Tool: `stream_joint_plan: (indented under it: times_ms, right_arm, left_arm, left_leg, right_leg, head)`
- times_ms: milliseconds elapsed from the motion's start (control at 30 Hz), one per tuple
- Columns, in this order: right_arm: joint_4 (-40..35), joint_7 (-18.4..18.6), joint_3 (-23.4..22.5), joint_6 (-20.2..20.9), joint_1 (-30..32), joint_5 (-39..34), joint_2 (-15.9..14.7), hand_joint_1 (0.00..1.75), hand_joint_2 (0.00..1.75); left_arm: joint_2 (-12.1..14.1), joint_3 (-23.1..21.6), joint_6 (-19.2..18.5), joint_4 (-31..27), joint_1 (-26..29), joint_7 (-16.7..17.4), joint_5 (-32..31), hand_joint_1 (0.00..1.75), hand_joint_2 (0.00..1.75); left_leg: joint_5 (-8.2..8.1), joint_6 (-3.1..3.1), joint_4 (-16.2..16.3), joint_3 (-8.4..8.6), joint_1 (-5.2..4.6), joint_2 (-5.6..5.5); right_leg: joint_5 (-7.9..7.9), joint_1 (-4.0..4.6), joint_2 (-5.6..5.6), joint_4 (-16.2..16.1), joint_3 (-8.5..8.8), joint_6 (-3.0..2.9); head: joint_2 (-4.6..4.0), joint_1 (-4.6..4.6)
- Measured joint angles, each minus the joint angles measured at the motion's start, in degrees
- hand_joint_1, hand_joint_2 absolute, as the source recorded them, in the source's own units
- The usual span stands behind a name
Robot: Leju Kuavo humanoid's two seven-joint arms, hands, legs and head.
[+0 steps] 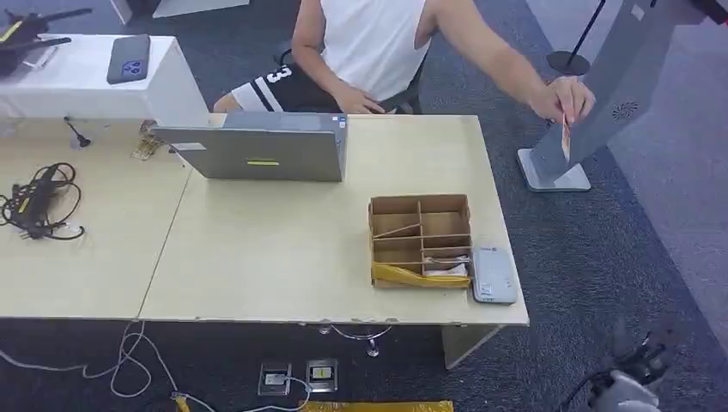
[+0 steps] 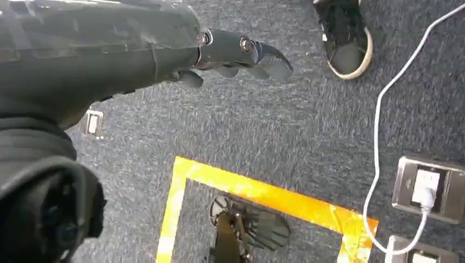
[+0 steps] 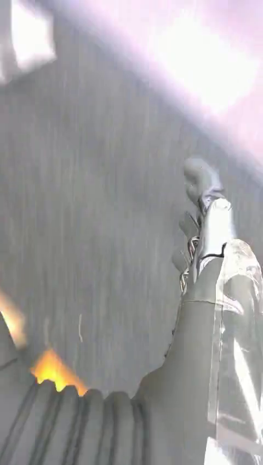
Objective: Pass the card to the sensor for recognition and then transmit it.
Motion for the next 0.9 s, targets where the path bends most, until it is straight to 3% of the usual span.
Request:
stream_joint_plan:
  times_ms: [100,167,233,267,300,333,367,400,433,467,500,533,567,633,700,767,900]
  right_arm:
    - [0.7,-5.4,-1.9,-1.7,-5.2,5.4,-1.1,0.00,1.75]
    - [1.0,-6.5,-2.3,-0.2,-8.5,12.5,-1.0,0.00,1.75]
    - [0.5,-4.6,-2.1,3.6,-10.4,14.1,0.1,0.00,1.75]
    - [-0.5,-0.6,-1.2,8.5,-8.6,10.6,1.6,0.00,1.75]
    - [-2.9,6.4,1.8,13.8,-4.3,4.0,4.0,0.00,1.75]
    - [-6.3,15.7,5.0,15.9,1.3,-4.6,5.1,0.00,1.75]
    - [-10.5,29.3,10.1,14.9,6.2,-14.0,5.7,0.00,1.75]
    - [-15.3,43.8,15.5,12.2,10.9,-20.8,5.6,0.00,1.75]
    - [-22.5,57.1,22.5,4.6,14.8,-25.8,3.6,0.00,1.75]
    - [-30.6,65.6,28.9,-4.6,17.4,-27.0,0.3,0.00,1.75]
    - [-39.9,70.8,34.5,-12.7,19.5,-25.3,-3.2,0.00,1.75]
    - [-48.9,71.0,39.3,-19.2,21.6,-23.1,-6.0,0.00,1.75]
    - [-57.3,68.1,44.2,-20.7,22.7,-21.9,-8.3,0.00,1.75]
    - [-64.6,60.9,51.5,-20.4,22.6,-21.5,-8.0,0.00,1.75]
    - [-71.6,58.4,60.2,-20.3,25.4,-21.7,-7.4,0.00,1.75]
    - [-77.5,57.8,64.9,-20.4,27.3,-21.7,-7.7,0.00,1.75]
    - [-86.4,57.5,72.3,-20.3,27.7,-21.6,-7.9,0.00,1.75]
  left_arm:
    - [0.0,-1.8,0.0,0.0,-0.2,0.0,0.3,0.00,0.00]
    - [-0.1,-2.4,0.0,0.0,-0.4,0.0,-0.7,0.00,0.00]
    - [-0.2,-2.8,0.0,0.0,-0.5,0.0,-2.3,0.00,0.00]
    - [-0.4,-3.1,0.0,0.0,-0.9,0.0,-3.2,0.00,0.00]
    - [-0.6,-3.3,0.0,0.0,-1.2,0.0,-4.6,0.00,0.00]
    - [-0.3,-3.3,0.0,0.0,-1.0,0.0,-5.8,0.00,0.00]
    - [-0.2,-3.4,-0.2,0.0,-0.7,0.0,-6.8,0.00,0.00]
    - [0.0,-3.4,-1.8,0.0,-0.4,0.1,-7.4,0.00,0.00]
    - [0.3,-3.4,-3.9,0.0,-0.2,0.2,-7.7,0.00,0.00]
    - [0.6,-3.4,-5.5,0.1,-0.2,0.2,-8.0,0.00,0.00]
    - [0.7,-3.4,-6.8,0.1,-0.8,0.2,-8.2,0.00,0.00]
    - [0.8,-3.4,-7.6,0.1,-1.6,0.3,-8.3,0.00,0.00]
    - [1.0,-3.4,-7.6,0.1,-2.1,0.3,-8.5,0.00,0.00]
    - [1.0,-3.4,-7.4,0.1,-2.9,0.3,-8.6,0.00,0.00]
    - [0.3,-3.5,-9.1,0.0,-3.9,0.3,-8.6,0.00,0.00]
    - [0.0,-3.6,-13.5,-0.1,-3.8,0.3,-8.6,0.00,0.00]
    - [0.3,-3.6,-15.5,0.0,-2.2,0.3,-8.6,0.00,0.00]
  left_leg:
    - [0.03,0.00,0.0,-0.01,-0.01,0.01]
    - [0.14,-0.04,0.0,-0.11,-0.01,-0.11]
    - [0.11,-0.08,0.0,-0.05,0.17,-0.21]
    - [0.11,-0.09,0.0,0.11,0.38,-0.50]
    - [0.04,-0.09,0.2,0.82,0.69,-0.66]
    - [-0.31,-0.14,0.6,1.36,0.99,-0.51]
    - [-0.45,-0.12,0.6,1.31,0.97,-0.04]
    - [-0.52,-0.05,0.4,1.05,0.45,0.56]
    - [-0.39,0.08,0.2,0.23,-0.39,1.24]
    - [-0.58,0.17,0.0,-0.64,-0.87,1.22]
    - [-0.89,0.14,-0.1,-1.31,-1.38,1.44]
    - [-1.19,0.34,-0.2,-1.13,-1.68,1.61]
    - [-1.48,0.21,-0.2,-0.82,-1.49,1.97]
    - [-1.56,0.10,-0.1,-0.18,-0.54,2.41]
    - [-1.26,0.49,0.1,0.11,-0.17,0.80]
    - [-0.49,0.50,0.2,0.47,-0.43,-1.12]
    - [-0.36,0.40,0.2,0.09,-0.25,-2.03]
  right_leg:
    - [0.05,-0.01,-0.03,0.0,-0.01,0.00]
    - [0.05,-0.02,-0.13,0.1,-0.07,0.00]
    - [-0.06,0.18,-0.22,0.0,-0.06,-0.11]
    - [-0.10,0.36,-0.54,-0.1,0.24,-0.13]
    - [-0.25,0.78,-0.64,-0.7,0.58,-0.08]
    - [-0.28,0.98,-0.14,-1.2,0.80,-0.03]
    - [-0.27,0.76,0.39,-1.1,0.73,0.00]
    - [-0.22,0.21,0.98,-0.6,0.49,0.07]
    - [-0.10,-0.43,1.49,0.1,-0.07,0.26]
    - [-0.09,-1.21,2.30,0.8,-0.84,0.26]
    - [-0.21,-1.86,3.19,1.4,-1.29,0.32]
    - [-0.59,-2.16,3.38,1.6,-1.29,0.66]
    - [-0.59,-1.89,3.84,1.5,-1.12,0.58]
    - [-0.36,-0.95,4.17,0.7,-0.38,0.41]
    - [-0.50,-0.57,2.47,0.3,0.35,0.56]
    - [-0.63,-0.85,0.56,0.4,0.15,0.70]
    - [-0.59,-0.64,-0.23,0.4,0.08,0.71]
  head:
    - [0.00,-0.07]
    - [0.00,-0.15]
    - [0.00,-0.02]
    - [0.00,-0.29]
    - [0.00,-0.20]
    - [0.00,0.34]
    - [0.00,1.14]
    - [0.00,1.23]
    - [0.00,0.94]
    - [0.00,1.03]
    - [0.00,1.01]
    - [0.00,0.83]
    - [0.00,0.81]
    - [0.00,0.90]
    - [0.00,0.83]
    - [0.00,0.79]
    - [0.00,0.81]
